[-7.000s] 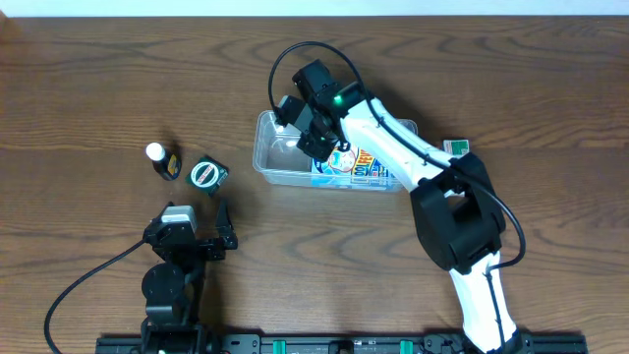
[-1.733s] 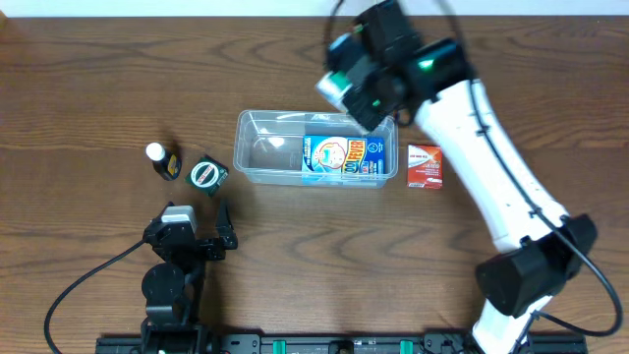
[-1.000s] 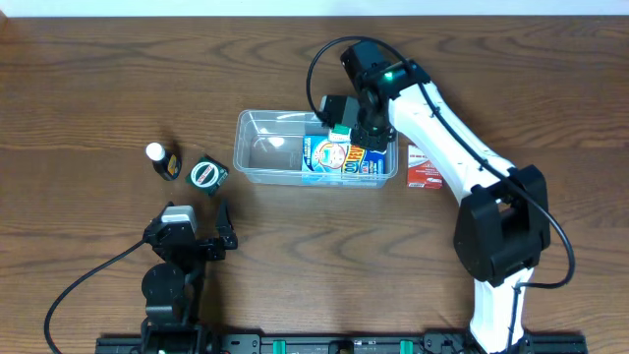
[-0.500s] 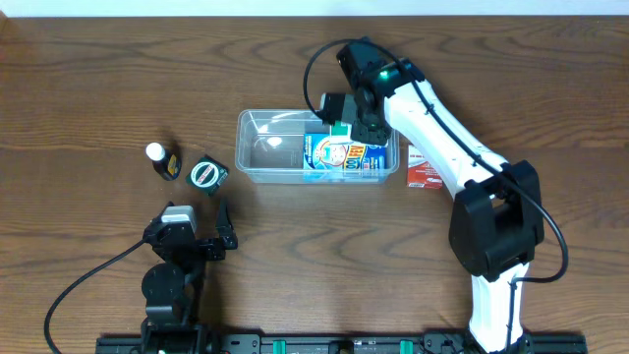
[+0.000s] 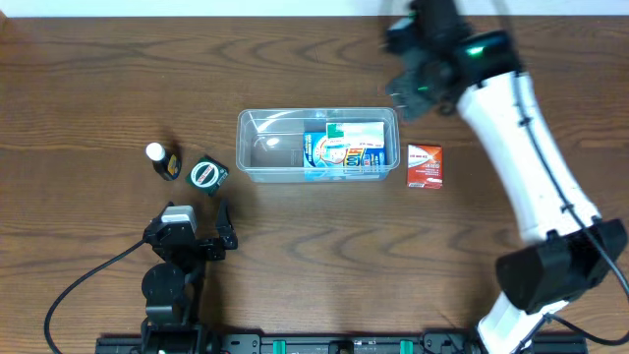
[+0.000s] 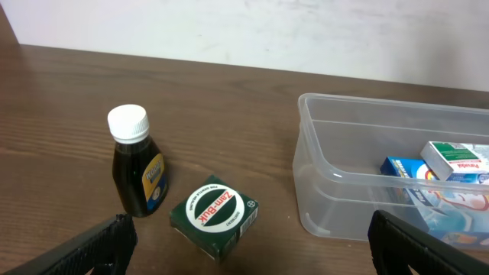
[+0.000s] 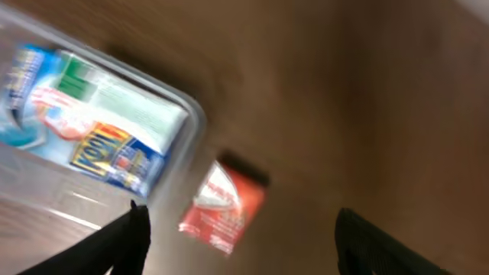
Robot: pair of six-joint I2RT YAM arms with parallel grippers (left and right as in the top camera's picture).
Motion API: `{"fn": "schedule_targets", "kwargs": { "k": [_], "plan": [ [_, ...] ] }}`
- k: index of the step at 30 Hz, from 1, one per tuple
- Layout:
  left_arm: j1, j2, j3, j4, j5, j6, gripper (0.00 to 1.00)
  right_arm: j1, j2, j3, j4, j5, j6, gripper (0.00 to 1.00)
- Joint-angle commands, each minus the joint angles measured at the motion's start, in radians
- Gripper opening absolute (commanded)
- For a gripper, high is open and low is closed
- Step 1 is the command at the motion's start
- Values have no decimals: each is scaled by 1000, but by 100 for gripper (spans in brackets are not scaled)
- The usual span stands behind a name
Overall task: Pack container
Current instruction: 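Move right gripper to the red-white medicine box and grasp it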
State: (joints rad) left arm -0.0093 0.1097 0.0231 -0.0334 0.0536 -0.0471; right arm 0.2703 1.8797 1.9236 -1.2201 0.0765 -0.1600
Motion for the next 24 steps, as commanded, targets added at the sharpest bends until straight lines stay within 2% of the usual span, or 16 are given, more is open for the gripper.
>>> {"fn": "schedule_targets", "kwargs": {
  "k": [1, 4, 9, 17, 24],
  "plan": [
    [4, -1, -19, -30, 14, 17, 98, -122, 42, -72, -50, -108, 294, 74],
    [4, -1, -19, -30, 14, 17, 98, -183, 50, -173, -49, -127, 415, 75],
    [4, -1, -19, -30, 14, 17, 98, -198, 51, -360, 47, -294, 439, 74],
    [5, -1, -19, -30, 14, 17, 98, -124, 53, -525, 232, -257, 512, 76],
    [4, -1, -19, -30, 14, 17, 98, -122, 108, -582, 292, -174, 549, 76]
  ]
}}
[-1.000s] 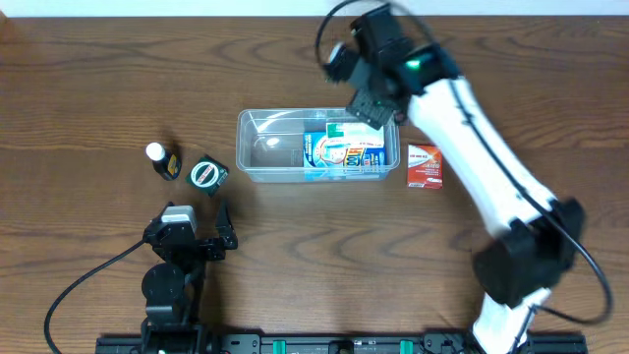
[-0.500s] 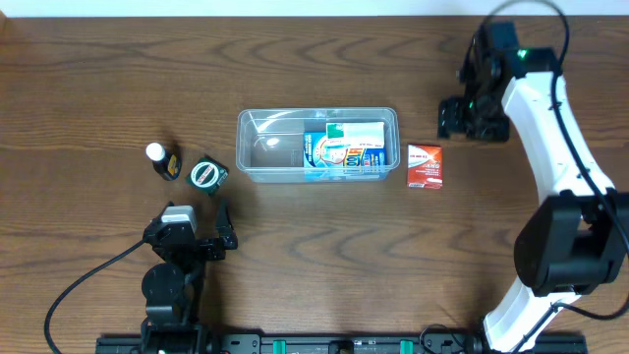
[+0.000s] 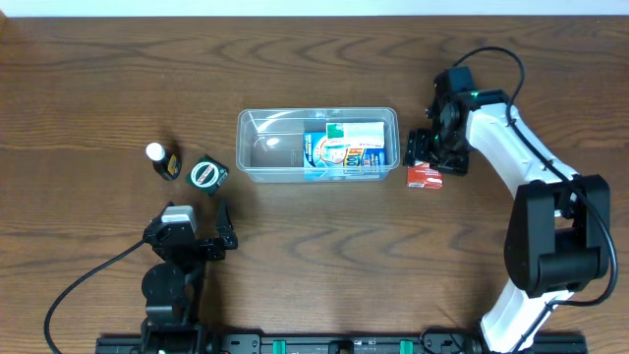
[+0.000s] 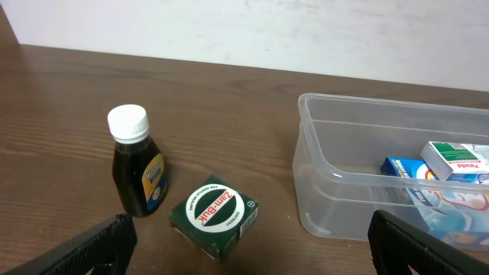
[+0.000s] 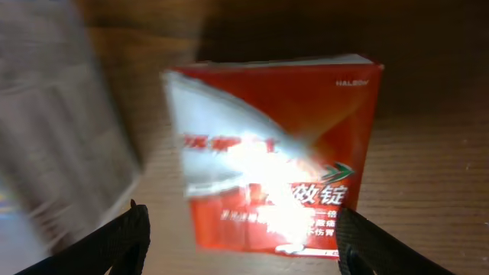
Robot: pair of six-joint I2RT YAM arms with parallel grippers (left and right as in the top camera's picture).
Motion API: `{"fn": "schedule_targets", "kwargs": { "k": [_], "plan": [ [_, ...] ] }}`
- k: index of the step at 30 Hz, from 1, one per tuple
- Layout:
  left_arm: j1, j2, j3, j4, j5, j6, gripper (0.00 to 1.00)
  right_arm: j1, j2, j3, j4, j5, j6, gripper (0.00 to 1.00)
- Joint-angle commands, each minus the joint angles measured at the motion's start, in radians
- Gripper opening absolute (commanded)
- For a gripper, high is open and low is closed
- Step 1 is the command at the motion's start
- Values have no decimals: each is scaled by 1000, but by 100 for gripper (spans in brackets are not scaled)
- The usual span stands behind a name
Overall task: Pack container
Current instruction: 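Move right gripper to the red-white medicine box and grasp it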
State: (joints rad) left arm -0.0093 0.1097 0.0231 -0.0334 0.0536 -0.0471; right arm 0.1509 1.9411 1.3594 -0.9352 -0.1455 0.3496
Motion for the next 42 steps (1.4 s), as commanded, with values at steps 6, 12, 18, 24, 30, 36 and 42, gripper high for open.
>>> {"fn": "schedule_targets", "kwargs": {
  "k": [6, 12, 18, 24, 30, 36, 42],
  "plan": [
    [4, -1, -19, -30, 14, 17, 98, -21, 74, -17, 24, 61, 39, 75],
    [4, -1, -19, -30, 14, 17, 98, -43, 58, 3, -32, 86, 8, 70],
    [4, -1, -19, -30, 14, 17, 98, -61, 13, 37, -61, 108, -39, 73],
    [4, -1, -19, -30, 14, 17, 98, -63, -44, 47, -66, 118, -51, 80],
    [4, -1, -19, -30, 14, 17, 98, -81, -48, 45, -68, 123, -60, 84],
    [4, -1, -19, -30, 14, 17, 98, -75, 11, 45, -35, 122, -57, 87],
    [4, -1, -19, -30, 14, 17, 98, -73, 80, 45, -18, 111, -35, 86]
  ]
}}
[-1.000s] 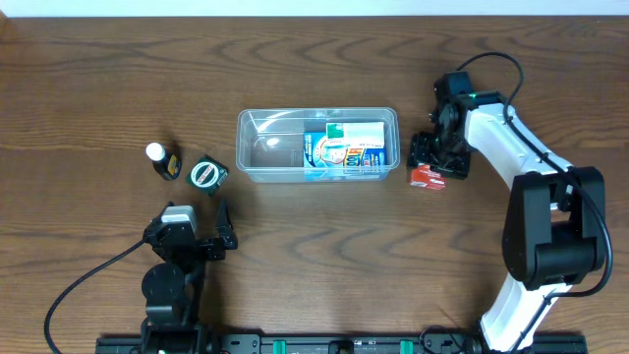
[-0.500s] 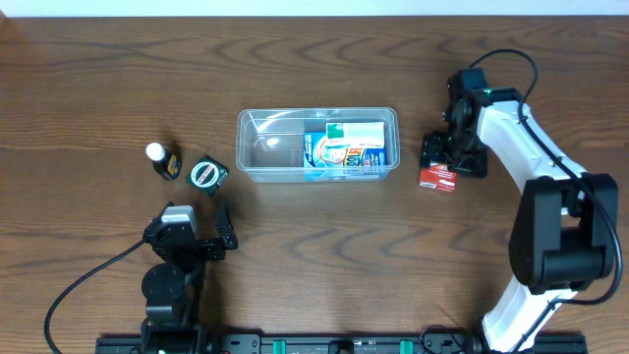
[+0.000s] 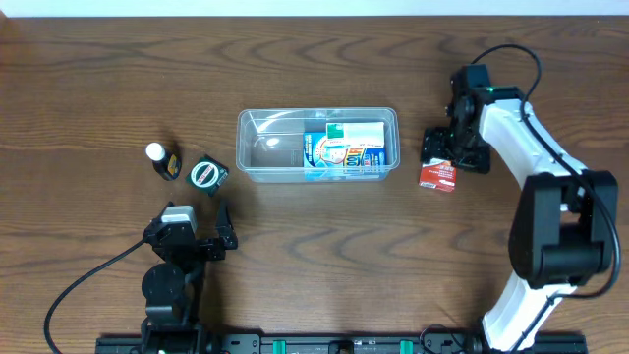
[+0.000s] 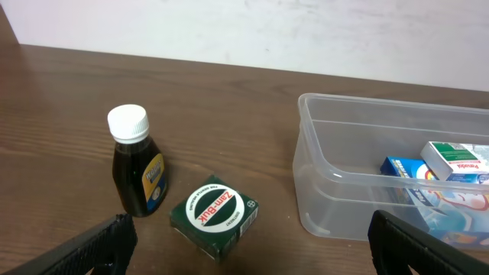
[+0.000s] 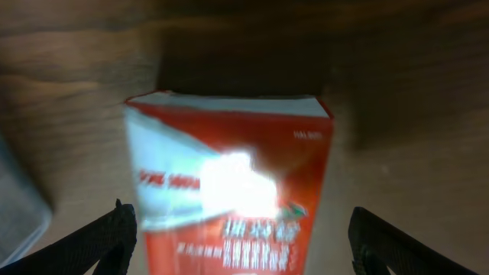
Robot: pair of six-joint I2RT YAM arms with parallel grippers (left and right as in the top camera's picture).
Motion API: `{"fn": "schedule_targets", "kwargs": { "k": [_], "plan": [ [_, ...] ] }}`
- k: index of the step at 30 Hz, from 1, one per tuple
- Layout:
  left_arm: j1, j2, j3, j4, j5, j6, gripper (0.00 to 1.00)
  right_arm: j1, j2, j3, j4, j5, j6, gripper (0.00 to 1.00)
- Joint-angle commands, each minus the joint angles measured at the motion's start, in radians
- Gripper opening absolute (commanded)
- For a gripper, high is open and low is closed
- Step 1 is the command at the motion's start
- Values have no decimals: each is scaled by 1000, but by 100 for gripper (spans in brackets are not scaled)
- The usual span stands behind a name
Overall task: Pack container
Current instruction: 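Move right gripper to the red-white medicine box and grasp it, then lower the red box into the container and open the gripper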
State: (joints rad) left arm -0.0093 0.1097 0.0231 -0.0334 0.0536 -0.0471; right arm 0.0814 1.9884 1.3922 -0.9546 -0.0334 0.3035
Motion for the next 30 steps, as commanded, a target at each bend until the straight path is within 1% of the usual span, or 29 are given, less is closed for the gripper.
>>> {"fn": "schedule_targets", "kwargs": {
  "k": [1, 6, 8, 10, 11, 14, 17, 19, 24, 28, 30],
  "plan": [
    [4, -1, -19, -30, 14, 17, 98, -3, 39, 12, 2, 0, 15, 86],
    [4, -1, -19, -30, 14, 17, 98, -2, 42, 12, 16, -1, 14, 81],
    [5, -1, -19, -30, 14, 17, 98, 0, 47, 12, 20, 0, 14, 75],
    [5, -1, -19, -30, 14, 17, 98, 1, 50, 12, 20, 0, 14, 64],
    [5, -1, -19, -30, 14, 17, 98, 0, 50, 12, 19, 0, 14, 60],
    [4, -1, -19, -30, 14, 17, 98, -5, 46, 17, 16, 5, -2, 57],
    [4, -1, -19, -30, 14, 17, 98, -2, 23, 61, -23, 30, -89, 54],
    [5, -1, -19, -30, 14, 17, 98, 3, 4, 109, -60, 65, -115, 54],
    [5, -1, -19, -30, 14, 17, 98, 52, -66, 343, -192, 97, -245, 52],
    [4, -1, -19, -30, 14, 17, 98, 148, -87, 532, -253, 95, -406, 44],
    [5, -1, -19, -30, 14, 17, 98, 201, -87, 575, -256, 61, -530, 43]
  ]
}}
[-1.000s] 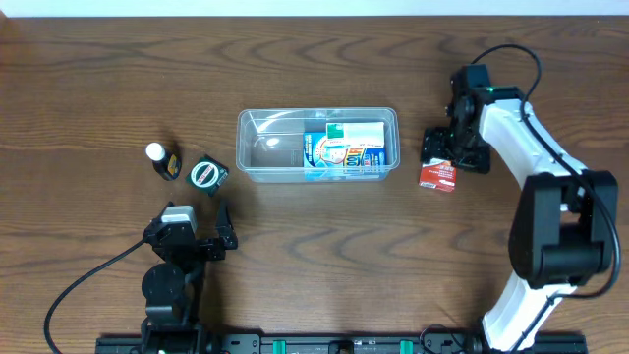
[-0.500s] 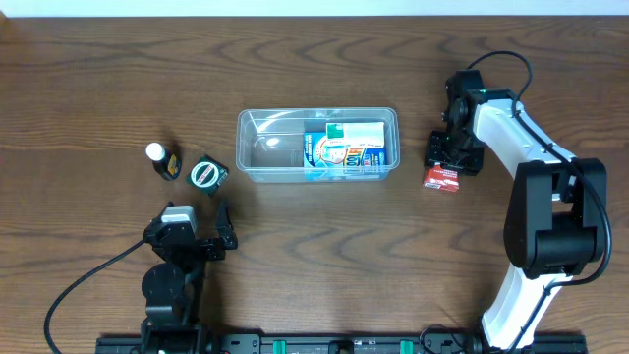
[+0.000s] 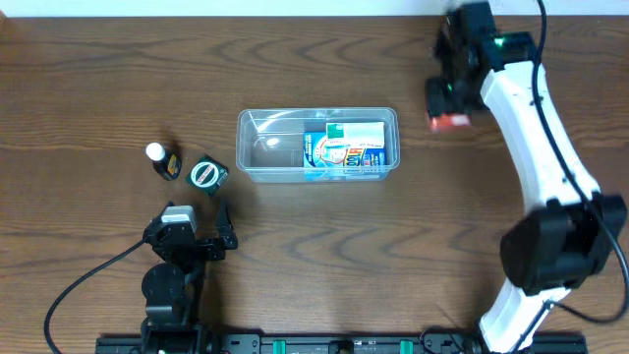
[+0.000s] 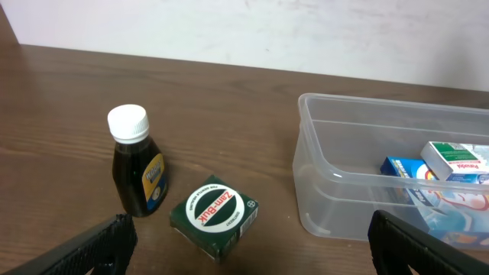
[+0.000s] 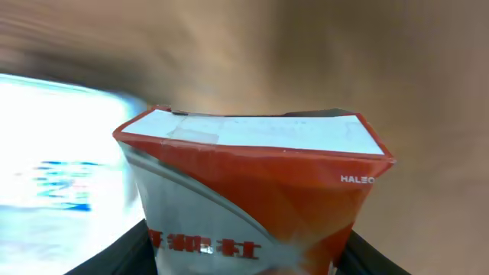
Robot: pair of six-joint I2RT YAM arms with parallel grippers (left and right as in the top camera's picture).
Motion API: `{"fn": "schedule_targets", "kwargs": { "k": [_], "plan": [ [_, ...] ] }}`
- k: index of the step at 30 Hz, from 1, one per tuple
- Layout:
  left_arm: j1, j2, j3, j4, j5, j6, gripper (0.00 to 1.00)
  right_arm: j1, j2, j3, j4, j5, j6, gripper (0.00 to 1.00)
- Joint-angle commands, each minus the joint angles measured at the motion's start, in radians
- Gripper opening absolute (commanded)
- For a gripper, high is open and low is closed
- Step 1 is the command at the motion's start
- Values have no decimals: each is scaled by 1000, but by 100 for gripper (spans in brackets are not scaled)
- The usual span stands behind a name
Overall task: Pack container
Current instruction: 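Lower the red box into the container and open the gripper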
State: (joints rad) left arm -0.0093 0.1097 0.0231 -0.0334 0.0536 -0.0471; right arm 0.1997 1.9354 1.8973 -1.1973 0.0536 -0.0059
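Note:
A clear plastic container point(image 3: 257, 147) sits mid-table and holds blue and white medicine boxes point(image 3: 344, 146) in its right half. My right gripper point(image 3: 448, 103) is shut on a red and white box point(image 5: 252, 183) and holds it in the air, just beyond the container's right end; that red box point(image 3: 448, 121) shows below the wrist in the overhead view. A dark bottle with a white cap point(image 4: 137, 172) and a green Zam-Buk box point(image 4: 214, 215) stand left of the container. My left gripper point(image 4: 244, 256) is open low behind them, with nothing between its fingers.
The container's left half point(image 4: 344, 176) holds nothing. The table's far edge meets a white wall point(image 4: 267, 30). A black rail point(image 3: 314, 344) runs along the near edge, with the arm bases on it.
The red box stood on the table right of the container between my right gripper's open fingers. Now the gripper is shut on it and holds it up, farther back. The left arm has not moved.
My right gripper was open in the air above the container's right end, the red box lying flat on the table. Then it was down at the box. Then the box sat slightly farther right between the fingers. Now it is held off the table.

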Motion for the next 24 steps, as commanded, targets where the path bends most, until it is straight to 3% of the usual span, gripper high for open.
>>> {"fn": "schedule_targets", "kwargs": {
  "k": [1, 6, 13, 16, 24],
  "plan": [
    [4, -1, -19, -30, 14, 17, 98, 110, -34, 76, -8, -58, -308, 43],
    [4, -1, -19, -30, 14, 17, 98, 234, -26, 49, 19, -107, -615, 43],
    [4, -1, -19, -30, 14, 17, 98, 287, -18, -15, 64, -111, -943, 32],
    [4, -1, -19, -30, 14, 17, 98, 281, -18, -45, 87, -115, -981, 30],
    [4, -1, -19, -30, 14, 17, 98, 277, -16, -134, 112, -219, -1062, 38]
  ]
}}
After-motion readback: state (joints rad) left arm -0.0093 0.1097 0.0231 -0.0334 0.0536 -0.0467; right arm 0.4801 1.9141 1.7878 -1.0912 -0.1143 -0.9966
